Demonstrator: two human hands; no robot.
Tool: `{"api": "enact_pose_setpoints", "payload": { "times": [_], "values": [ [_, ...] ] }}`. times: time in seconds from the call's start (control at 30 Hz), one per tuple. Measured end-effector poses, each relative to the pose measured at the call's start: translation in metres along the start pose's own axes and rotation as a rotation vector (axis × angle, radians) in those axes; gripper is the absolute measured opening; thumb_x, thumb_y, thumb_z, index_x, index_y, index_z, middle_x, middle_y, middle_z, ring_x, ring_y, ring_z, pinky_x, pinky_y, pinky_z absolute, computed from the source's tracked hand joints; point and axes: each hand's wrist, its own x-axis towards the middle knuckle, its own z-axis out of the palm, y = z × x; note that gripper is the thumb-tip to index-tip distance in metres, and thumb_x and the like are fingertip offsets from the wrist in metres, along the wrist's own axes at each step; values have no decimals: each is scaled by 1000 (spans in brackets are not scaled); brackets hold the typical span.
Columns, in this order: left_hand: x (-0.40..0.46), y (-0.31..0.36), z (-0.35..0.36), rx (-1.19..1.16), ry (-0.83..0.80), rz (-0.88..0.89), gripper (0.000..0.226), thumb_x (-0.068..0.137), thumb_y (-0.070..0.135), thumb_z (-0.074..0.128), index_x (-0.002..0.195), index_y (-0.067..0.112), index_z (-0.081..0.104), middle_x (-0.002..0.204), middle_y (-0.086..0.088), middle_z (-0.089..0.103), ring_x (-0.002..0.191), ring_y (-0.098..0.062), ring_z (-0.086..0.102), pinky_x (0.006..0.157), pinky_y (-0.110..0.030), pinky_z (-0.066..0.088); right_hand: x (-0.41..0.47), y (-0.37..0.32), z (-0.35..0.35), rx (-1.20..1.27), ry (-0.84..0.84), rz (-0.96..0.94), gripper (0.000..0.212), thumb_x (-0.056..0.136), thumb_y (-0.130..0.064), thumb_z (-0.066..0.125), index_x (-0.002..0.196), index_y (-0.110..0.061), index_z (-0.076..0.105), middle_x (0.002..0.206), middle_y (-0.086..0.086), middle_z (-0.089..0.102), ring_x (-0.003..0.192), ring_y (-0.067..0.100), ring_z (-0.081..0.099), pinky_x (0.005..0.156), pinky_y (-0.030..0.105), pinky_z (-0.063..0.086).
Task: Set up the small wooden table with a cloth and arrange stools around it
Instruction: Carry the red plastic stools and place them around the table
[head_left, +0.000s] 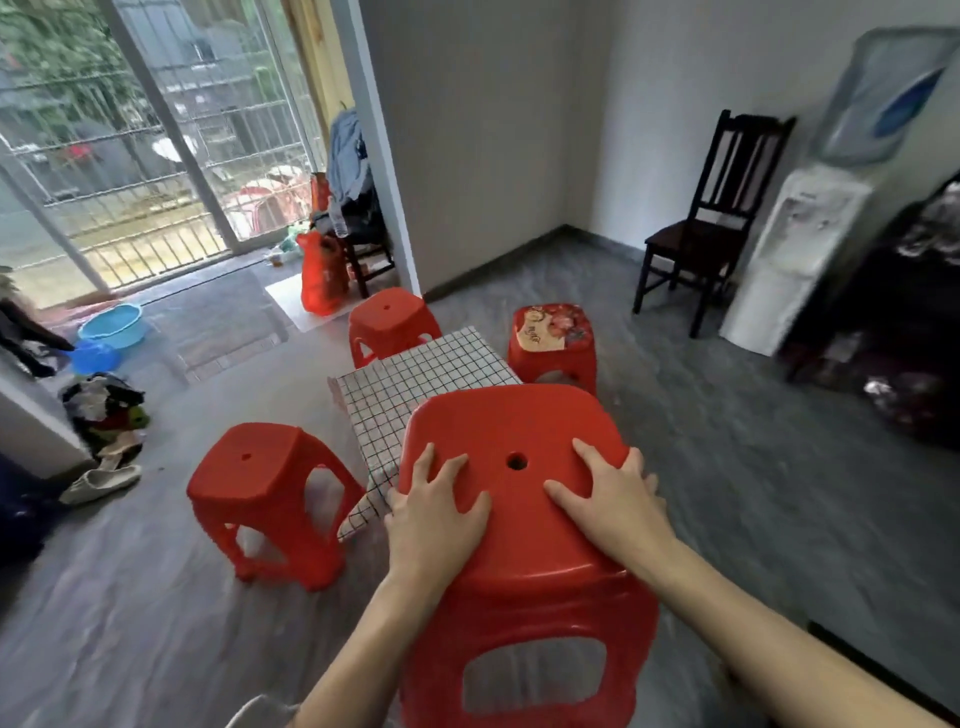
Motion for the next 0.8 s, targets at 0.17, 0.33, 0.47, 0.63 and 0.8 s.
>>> {"api": "enact_pose_setpoints", "payload": {
  "times": [0.17, 0.33, 0.47, 0.63, 0.8],
  "values": [
    [29, 48, 31, -57, -47, 46, 57, 85, 52, 56, 139, 43, 44, 159, 9, 22, 135, -36, 35, 108, -47, 32, 39, 42, -25, 0, 21, 38, 77, 78, -75, 49, 146, -47, 26, 148, 19, 19, 126, 46, 36, 106, 56, 33],
    [54, 73, 56, -98, -82, 71, 58, 84, 51, 58, 140, 43, 45, 159, 10, 21, 135, -35, 36, 106, -45, 36, 70, 66, -37, 20, 22, 66, 77, 78, -73, 52, 146, -46, 28, 148, 18, 19, 127, 45, 35, 107, 56, 32],
    [78, 78, 73, -92, -120, 81, 58, 84, 53, 60, 139, 43, 44, 159, 10, 19, 132, -36, 38, 105, -43, 37, 95, 75, -34, 27, -3, 85, 77, 79, -72, 53, 147, -45, 27, 149, 17, 18, 129, 44, 34, 107, 54, 32],
    [117, 60, 102, -113, -182, 76, 58, 81, 54, 66, 135, 45, 47, 159, 12, 19, 132, -33, 38, 105, -42, 37, 130, 79, -13, 79, -79, 119, 79, 78, -67, 61, 146, -43, 30, 147, 15, 21, 130, 43, 35, 108, 51, 35],
    [158, 32, 147, -161, -256, 86, 57, 77, 52, 72, 129, 47, 51, 158, 15, 18, 132, -31, 35, 103, -42, 40, 165, 88, 25, 170, -138, 202, 81, 75, -61, 70, 144, -41, 33, 143, 10, 22, 132, 35, 36, 108, 44, 36]
  ]
}}
